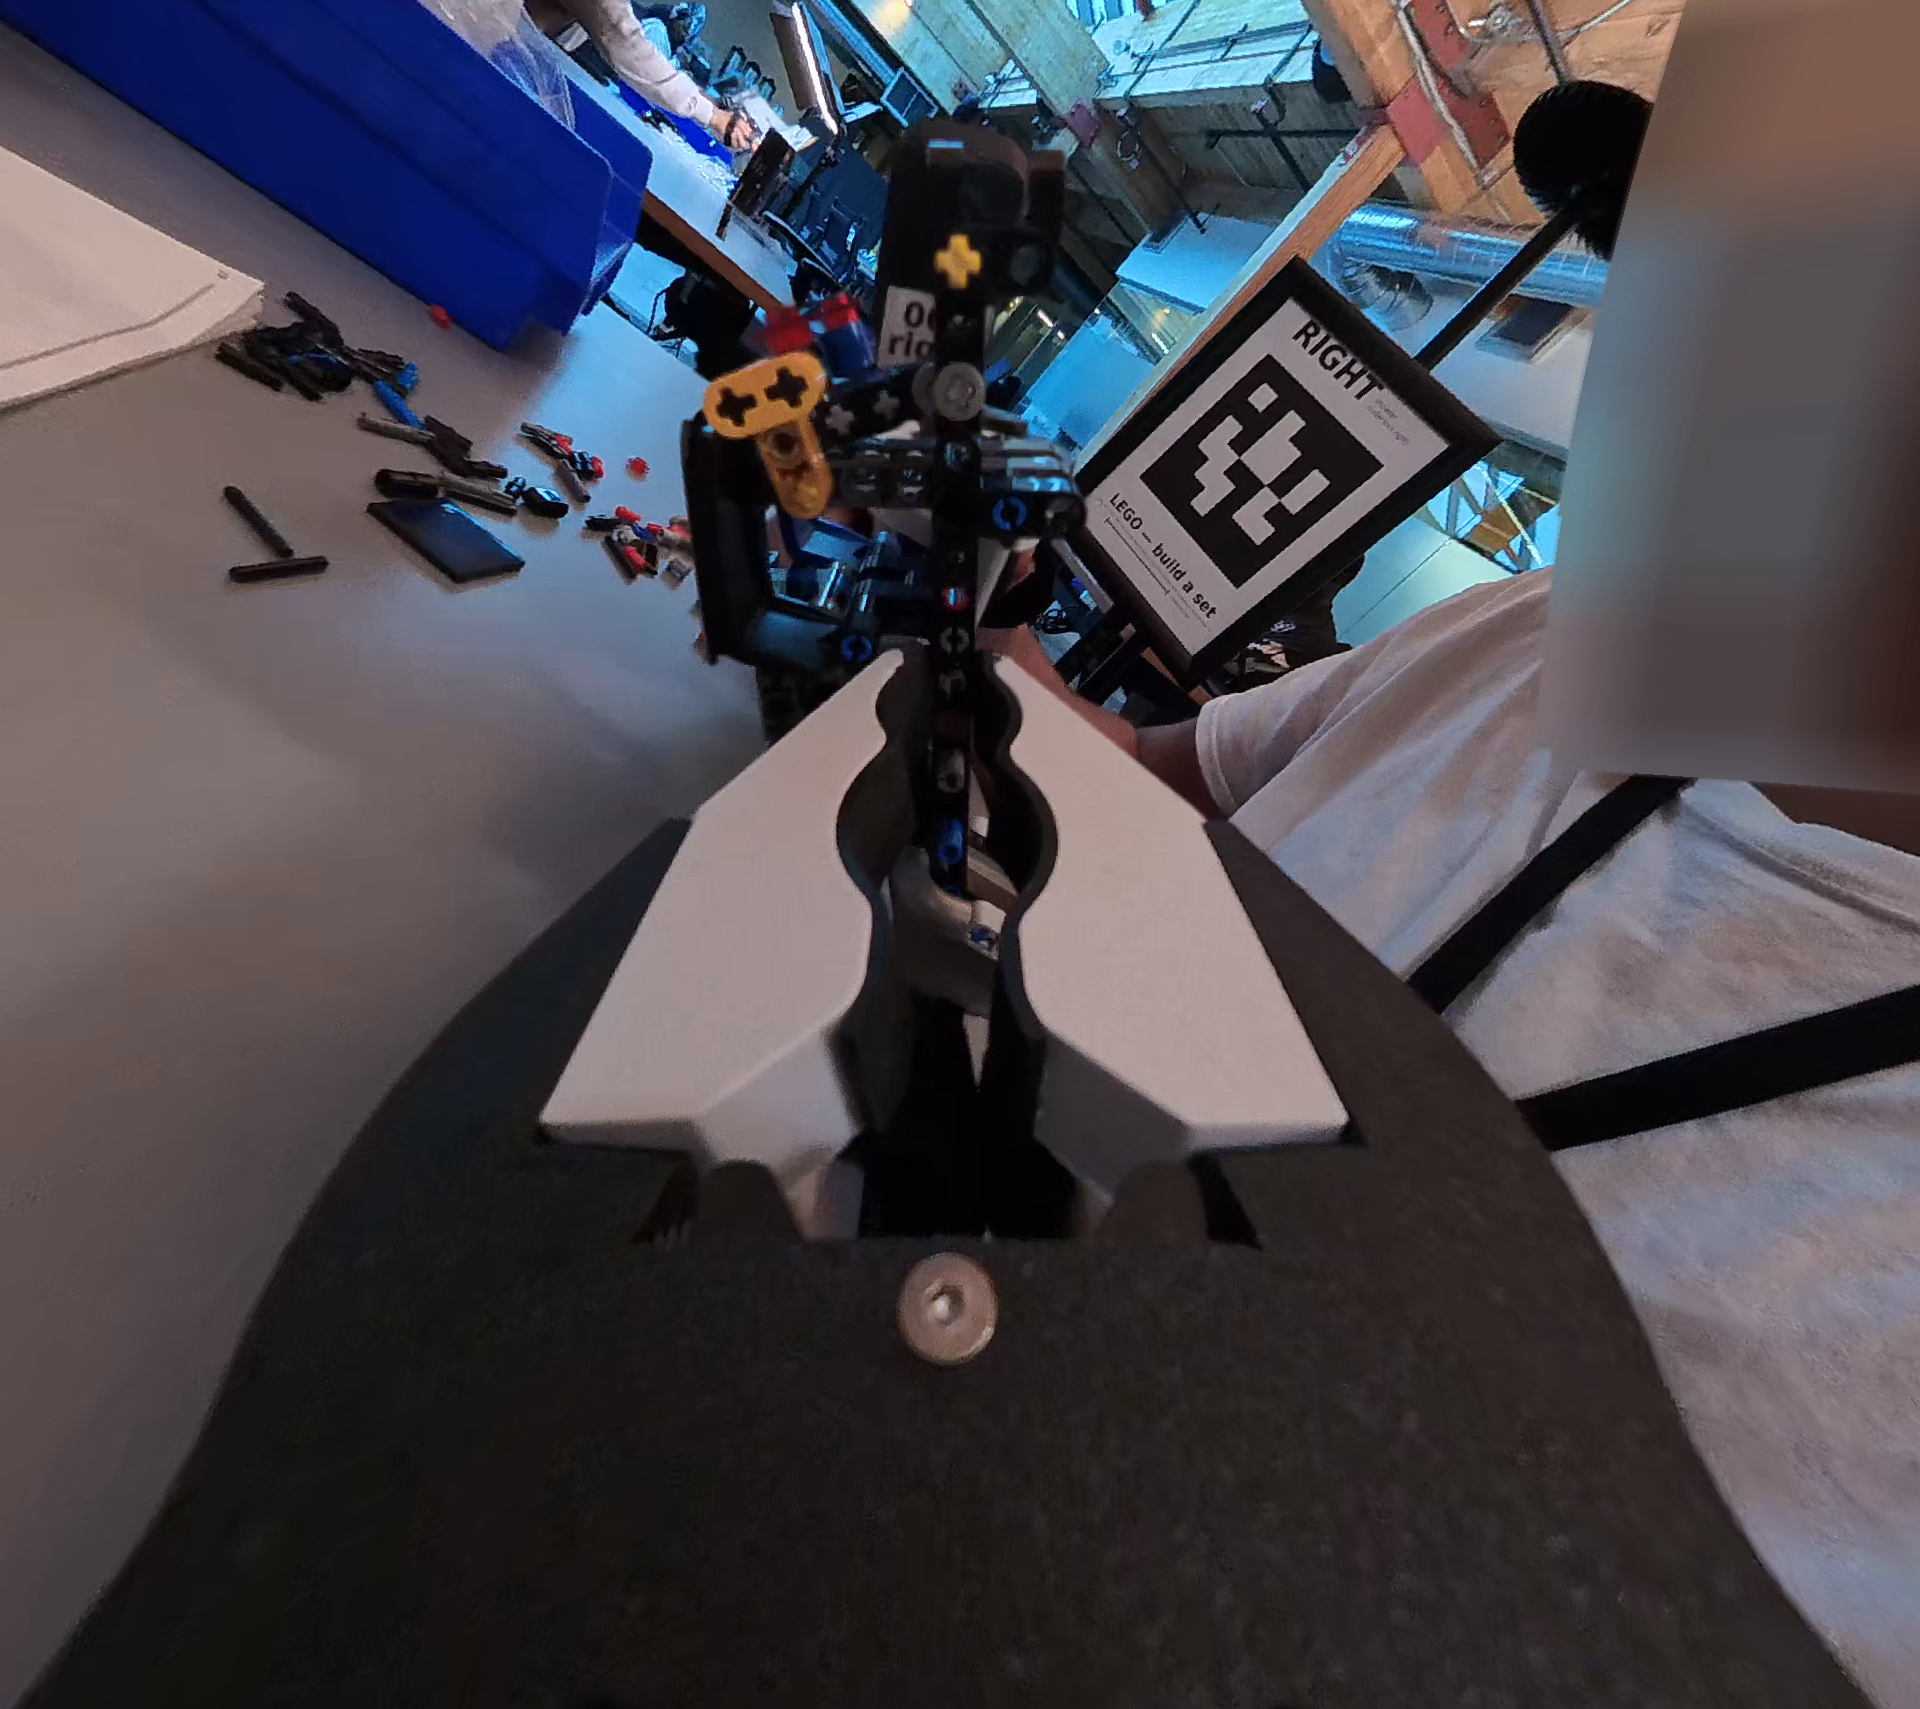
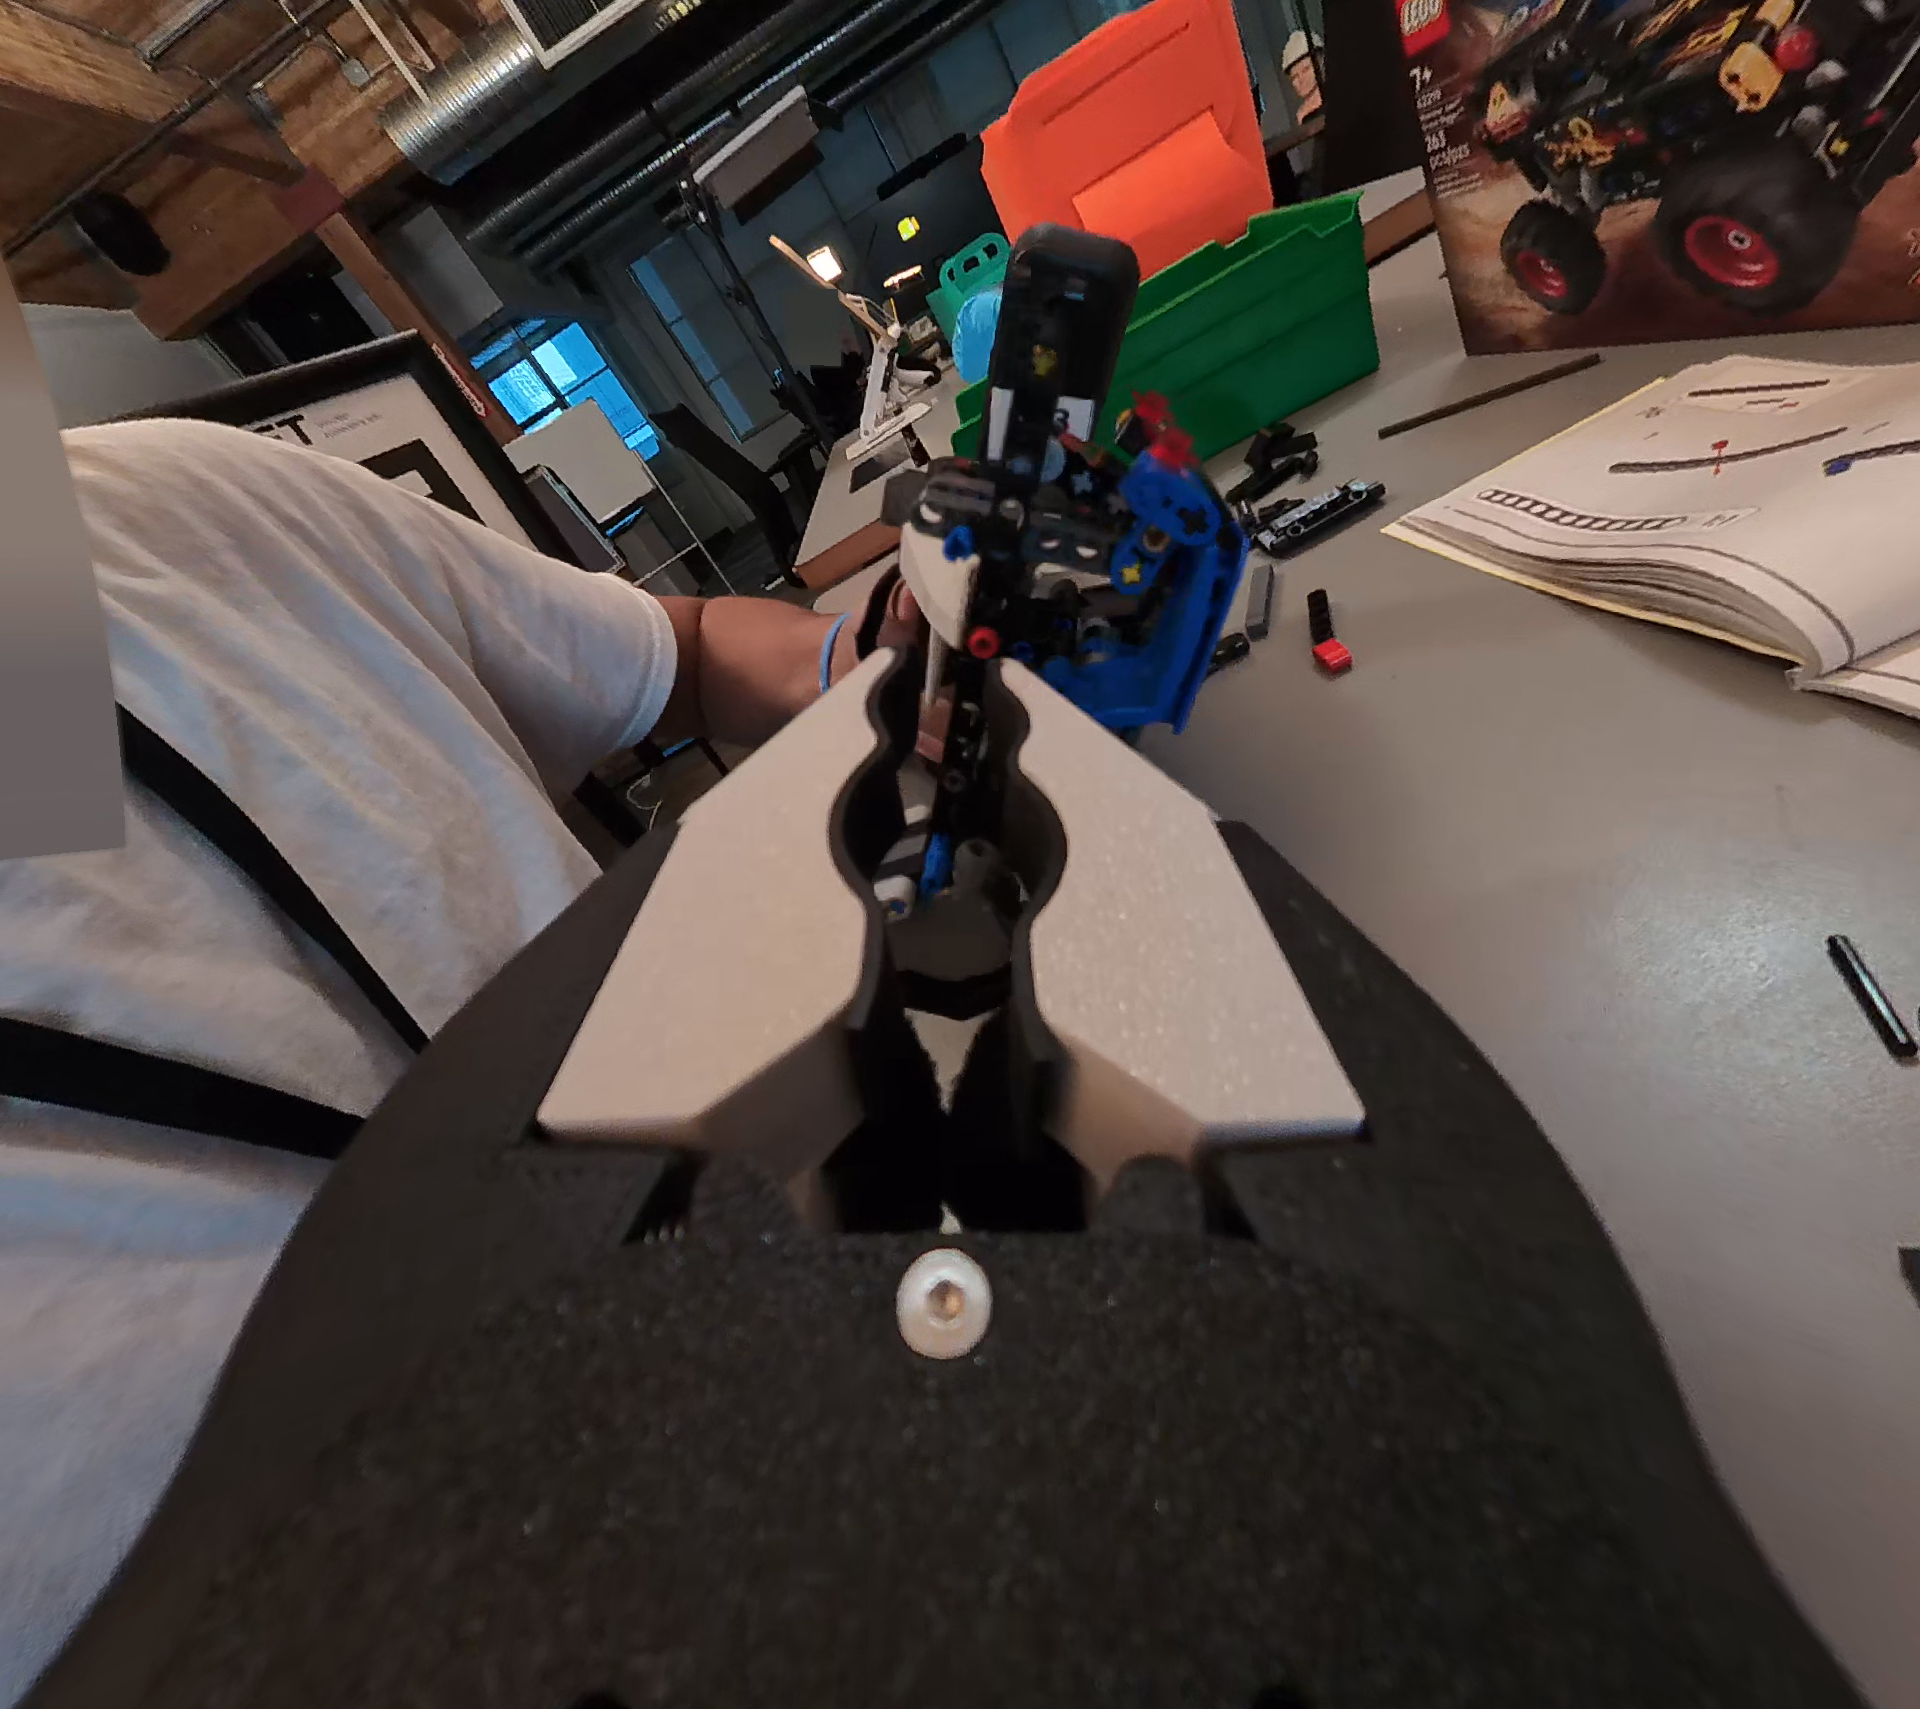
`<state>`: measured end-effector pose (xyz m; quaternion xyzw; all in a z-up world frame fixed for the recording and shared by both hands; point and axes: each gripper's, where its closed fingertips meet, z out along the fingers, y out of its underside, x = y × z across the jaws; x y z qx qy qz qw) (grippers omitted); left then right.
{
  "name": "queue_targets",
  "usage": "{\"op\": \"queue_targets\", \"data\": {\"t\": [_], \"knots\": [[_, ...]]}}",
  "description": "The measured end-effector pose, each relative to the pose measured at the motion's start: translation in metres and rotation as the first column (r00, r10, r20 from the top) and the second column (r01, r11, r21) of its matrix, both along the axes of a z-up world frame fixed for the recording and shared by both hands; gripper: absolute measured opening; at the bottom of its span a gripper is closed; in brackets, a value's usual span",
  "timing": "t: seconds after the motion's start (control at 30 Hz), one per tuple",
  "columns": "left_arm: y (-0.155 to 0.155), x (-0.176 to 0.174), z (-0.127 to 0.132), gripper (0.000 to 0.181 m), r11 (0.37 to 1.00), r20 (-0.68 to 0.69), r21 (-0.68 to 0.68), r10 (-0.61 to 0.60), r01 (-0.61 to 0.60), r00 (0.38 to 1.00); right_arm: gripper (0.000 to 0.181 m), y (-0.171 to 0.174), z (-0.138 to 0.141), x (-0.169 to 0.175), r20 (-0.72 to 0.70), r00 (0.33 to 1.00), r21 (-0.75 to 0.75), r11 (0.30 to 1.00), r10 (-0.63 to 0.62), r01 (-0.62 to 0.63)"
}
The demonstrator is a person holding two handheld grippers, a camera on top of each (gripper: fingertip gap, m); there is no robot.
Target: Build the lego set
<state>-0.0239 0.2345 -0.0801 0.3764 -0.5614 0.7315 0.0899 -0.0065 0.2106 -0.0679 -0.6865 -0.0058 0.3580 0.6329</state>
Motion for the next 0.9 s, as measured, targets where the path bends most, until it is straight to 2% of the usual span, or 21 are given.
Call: {"op": "queue_targets", "data": {"t": [0.17,0.27,0.5,0.7,0.73,0.8,0.9], "knots": [[-0.001,0.002,-0.006,0.005,0.999,-0.004,0.034,0.011,-0.011,1.0,0.013,0.006,-0.011,-0.001,0.074,0.997,-0.042,0.998,-0.035,0.038],[-0.002,0.002,-0.007,0.005,0.999,0.001,0.051,0.011,-0.011,1.0,0.007,0.007,-0.012,0.001,0.108,0.992,-0.05,0.997,-0.057,0.062],[0.004,0.004,-0.015,0.005,0.994,0.0,0.112,0.012,-0.012,1.0,0.007,0.008,-0.025,0.003,0.076,0.997,-0.13,0.991,-0.023,0.033],[0.007,0.009,-0.023,0.005,0.99,-0.042,0.137,0.024,-0.018,0.999,0.007,0.012,-0.033,0.009,0.003,0.999,-0.183,0.982,-0.051,0.051],[0.008,0.009,-0.024,0.005,0.99,-0.048,0.14,0.025,-0.018,0.999,0.008,0.012,-0.035,0.008,-0.014,0.999,-0.199,0.979,-0.045,0.041],[0.012,0.011,-0.026,0.005,0.989,-0.066,0.148,0.037,-0.027,0.997,0.024,0.01,-0.043,0.005,-0.004,1.0,-0.243,0.97,-0.005,0.004],[0.018,0.013,-0.026,0.005,0.99,-0.083,0.14,0.044,-0.033,0.996,0.024,0.008,-0.061,-0.003,0.068,0.997,-0.312,0.95,0.04,-0.017]]}}
